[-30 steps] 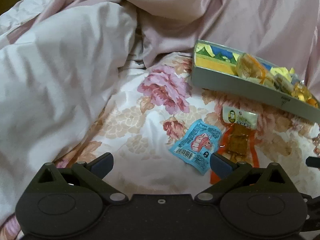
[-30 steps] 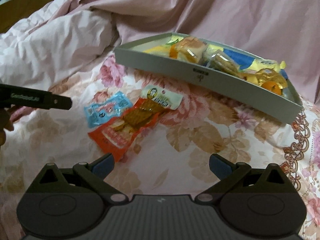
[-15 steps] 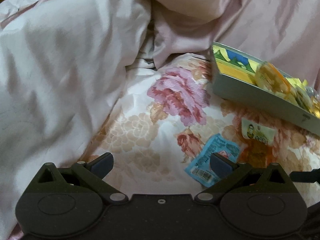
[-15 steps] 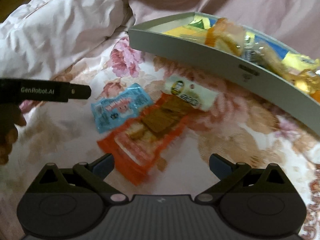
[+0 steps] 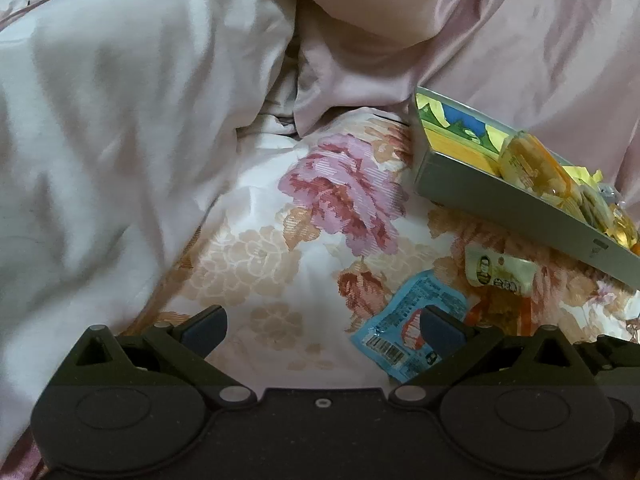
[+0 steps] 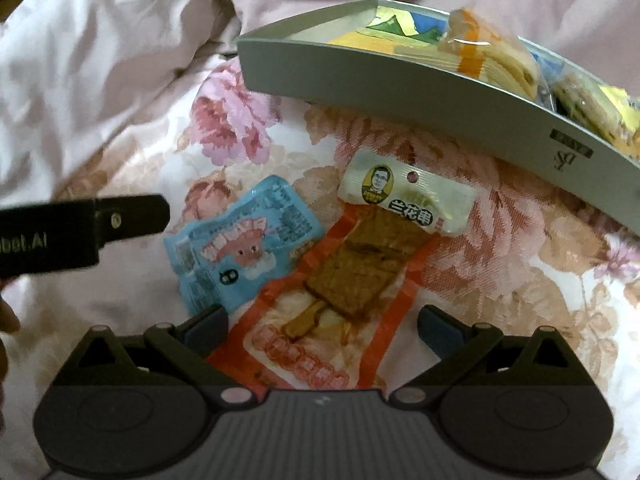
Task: Organize snacks
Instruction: 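Withdraw both tools from the tray and move them toward the two packets beside it, then lower the left tool over the blue packet while the right tool approaches the tofu strip packet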
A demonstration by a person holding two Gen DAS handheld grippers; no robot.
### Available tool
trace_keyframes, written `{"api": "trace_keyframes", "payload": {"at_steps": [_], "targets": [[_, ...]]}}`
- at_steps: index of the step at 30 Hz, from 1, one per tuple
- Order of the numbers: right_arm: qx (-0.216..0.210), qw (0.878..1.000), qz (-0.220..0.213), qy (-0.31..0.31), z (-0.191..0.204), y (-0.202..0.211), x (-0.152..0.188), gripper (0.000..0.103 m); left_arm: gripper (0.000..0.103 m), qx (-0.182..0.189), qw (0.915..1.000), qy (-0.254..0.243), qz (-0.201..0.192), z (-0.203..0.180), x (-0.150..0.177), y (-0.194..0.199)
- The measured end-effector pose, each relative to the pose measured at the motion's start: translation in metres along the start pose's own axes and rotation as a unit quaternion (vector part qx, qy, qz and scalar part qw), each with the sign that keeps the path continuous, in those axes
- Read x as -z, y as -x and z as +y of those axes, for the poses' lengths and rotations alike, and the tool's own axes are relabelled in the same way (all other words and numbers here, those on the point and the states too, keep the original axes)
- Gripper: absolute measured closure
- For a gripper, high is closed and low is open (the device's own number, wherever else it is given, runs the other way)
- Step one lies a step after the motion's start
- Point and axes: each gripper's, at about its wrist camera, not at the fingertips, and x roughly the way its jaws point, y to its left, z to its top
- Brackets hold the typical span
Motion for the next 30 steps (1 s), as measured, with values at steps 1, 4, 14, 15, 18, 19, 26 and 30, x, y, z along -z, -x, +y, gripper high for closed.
{"api": "trace_keyframes", "payload": {"at_steps": [1,4,14,15,18,19,26,30], "targets": [[0.002,1.000,-0.001,0.004,0.000,0.001,0.001,0.001,0.001,0.001,1.0000,-0.001,0.000,0.000,0.000,0.000],[0.010,1.000,-0.002,0.010,-0.005,0.004,0.005,0.001,0.001,0.004,1.0000,-0.006,0.001,-0.001,0.001,-0.001],[0.008,1.000,-0.011,0.007,-0.043,0.027,0.029,0.001,0.001,0.005,0.9968,-0.079,0.004,-0.017,0.008,-0.006],[0.003,1.000,-0.017,0.004,-0.045,0.029,0.030,0.000,0.001,0.003,0.9954,-0.096,0.003,-0.020,0.009,-0.008],[-0.013,0.999,-0.037,-0.017,-0.053,0.034,0.030,0.000,0.001,0.000,0.9897,-0.143,0.001,-0.029,0.014,-0.012],[-0.018,0.999,-0.042,-0.026,-0.055,0.035,0.027,0.000,0.001,0.001,0.9874,-0.158,0.000,-0.032,0.015,-0.013],[-0.020,0.997,-0.034,-0.059,-0.067,0.025,0.014,0.000,0.001,0.018,0.9728,-0.231,-0.007,-0.049,0.023,-0.020],[-0.012,0.998,-0.029,-0.057,-0.066,0.017,0.012,0.000,0.001,0.018,0.9682,-0.249,-0.006,-0.053,0.025,-0.025]]}}
